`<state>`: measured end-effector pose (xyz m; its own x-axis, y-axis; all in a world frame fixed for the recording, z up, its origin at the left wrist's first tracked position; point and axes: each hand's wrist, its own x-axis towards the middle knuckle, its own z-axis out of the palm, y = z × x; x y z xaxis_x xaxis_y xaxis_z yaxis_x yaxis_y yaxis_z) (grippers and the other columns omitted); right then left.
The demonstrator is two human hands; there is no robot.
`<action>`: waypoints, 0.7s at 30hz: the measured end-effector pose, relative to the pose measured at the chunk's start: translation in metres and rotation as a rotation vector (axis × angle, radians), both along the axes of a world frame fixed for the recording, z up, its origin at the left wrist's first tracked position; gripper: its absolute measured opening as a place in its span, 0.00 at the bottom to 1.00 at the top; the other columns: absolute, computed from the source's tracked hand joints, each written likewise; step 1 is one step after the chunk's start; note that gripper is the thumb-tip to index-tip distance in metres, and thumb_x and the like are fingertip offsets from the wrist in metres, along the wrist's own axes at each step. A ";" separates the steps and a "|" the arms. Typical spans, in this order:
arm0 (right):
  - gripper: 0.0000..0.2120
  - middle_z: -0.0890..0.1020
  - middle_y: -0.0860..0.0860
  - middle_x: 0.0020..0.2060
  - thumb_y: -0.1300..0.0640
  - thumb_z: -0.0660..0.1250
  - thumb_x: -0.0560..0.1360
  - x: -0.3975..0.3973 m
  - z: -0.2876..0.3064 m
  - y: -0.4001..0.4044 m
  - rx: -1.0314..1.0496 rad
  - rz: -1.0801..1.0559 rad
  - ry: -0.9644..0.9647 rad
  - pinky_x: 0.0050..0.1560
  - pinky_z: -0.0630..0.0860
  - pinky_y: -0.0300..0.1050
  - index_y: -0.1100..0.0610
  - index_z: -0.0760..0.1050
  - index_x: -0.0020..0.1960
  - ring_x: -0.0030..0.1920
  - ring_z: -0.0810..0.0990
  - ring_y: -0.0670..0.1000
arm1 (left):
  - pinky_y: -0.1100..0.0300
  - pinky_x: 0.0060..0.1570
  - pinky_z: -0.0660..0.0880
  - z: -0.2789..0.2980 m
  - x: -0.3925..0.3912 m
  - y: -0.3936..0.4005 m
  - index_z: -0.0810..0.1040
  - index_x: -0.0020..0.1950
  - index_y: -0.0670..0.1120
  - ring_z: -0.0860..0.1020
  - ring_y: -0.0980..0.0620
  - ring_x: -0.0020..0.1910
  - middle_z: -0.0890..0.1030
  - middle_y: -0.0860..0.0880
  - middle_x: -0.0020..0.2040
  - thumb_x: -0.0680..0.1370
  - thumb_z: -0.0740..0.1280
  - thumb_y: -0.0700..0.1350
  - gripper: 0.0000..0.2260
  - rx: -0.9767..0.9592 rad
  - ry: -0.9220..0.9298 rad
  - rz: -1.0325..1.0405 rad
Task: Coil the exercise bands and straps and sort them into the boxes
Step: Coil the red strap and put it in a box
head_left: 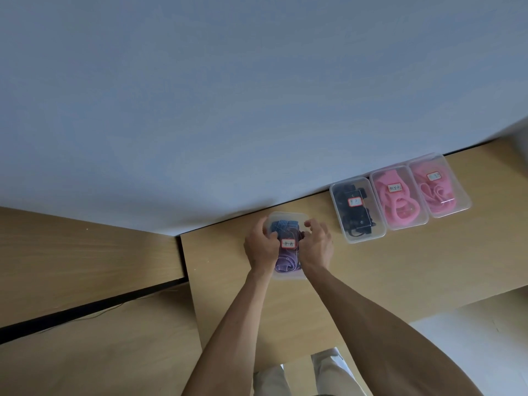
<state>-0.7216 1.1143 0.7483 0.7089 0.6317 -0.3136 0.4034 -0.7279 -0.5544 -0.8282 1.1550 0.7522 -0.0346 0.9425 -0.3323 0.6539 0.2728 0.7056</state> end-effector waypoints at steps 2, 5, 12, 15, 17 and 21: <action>0.08 0.80 0.55 0.52 0.64 0.66 0.77 -0.003 0.002 -0.005 0.040 0.060 -0.020 0.39 0.73 0.46 0.59 0.81 0.54 0.44 0.79 0.57 | 0.55 0.49 0.80 0.002 -0.002 -0.002 0.79 0.64 0.44 0.83 0.47 0.47 0.85 0.47 0.50 0.73 0.70 0.38 0.19 0.009 -0.008 0.014; 0.11 0.81 0.57 0.53 0.61 0.70 0.76 -0.004 0.006 -0.014 0.126 0.048 0.034 0.45 0.74 0.46 0.62 0.81 0.58 0.49 0.80 0.59 | 0.53 0.46 0.82 0.004 -0.006 -0.005 0.81 0.60 0.45 0.84 0.49 0.46 0.86 0.49 0.48 0.73 0.70 0.39 0.15 -0.002 -0.058 0.006; 0.21 0.81 0.56 0.49 0.57 0.74 0.74 0.005 0.012 -0.008 0.012 -0.052 0.228 0.51 0.80 0.55 0.56 0.74 0.65 0.49 0.80 0.56 | 0.54 0.45 0.81 0.002 -0.001 -0.012 0.80 0.60 0.47 0.82 0.52 0.44 0.82 0.56 0.46 0.71 0.74 0.39 0.18 -0.019 -0.109 -0.016; 0.19 0.81 0.56 0.49 0.58 0.74 0.73 0.005 0.009 -0.008 0.014 -0.017 0.193 0.51 0.80 0.55 0.57 0.75 0.63 0.48 0.80 0.56 | 0.61 0.43 0.78 0.000 0.002 -0.012 0.78 0.60 0.46 0.81 0.51 0.45 0.82 0.53 0.48 0.71 0.73 0.38 0.18 -0.019 -0.068 -0.010; 0.19 0.82 0.56 0.49 0.60 0.74 0.73 0.005 0.006 -0.010 0.040 -0.022 0.181 0.50 0.80 0.53 0.59 0.76 0.63 0.47 0.80 0.54 | 0.65 0.41 0.74 0.000 0.005 -0.012 0.78 0.60 0.45 0.80 0.51 0.45 0.83 0.52 0.49 0.71 0.73 0.38 0.17 -0.018 -0.038 -0.014; 0.20 0.82 0.56 0.47 0.61 0.74 0.74 0.003 0.004 -0.012 0.079 -0.026 0.175 0.50 0.80 0.50 0.60 0.77 0.64 0.45 0.79 0.53 | 0.72 0.36 0.67 0.001 0.005 -0.014 0.78 0.58 0.44 0.78 0.53 0.43 0.82 0.51 0.47 0.71 0.73 0.39 0.16 0.009 -0.023 -0.015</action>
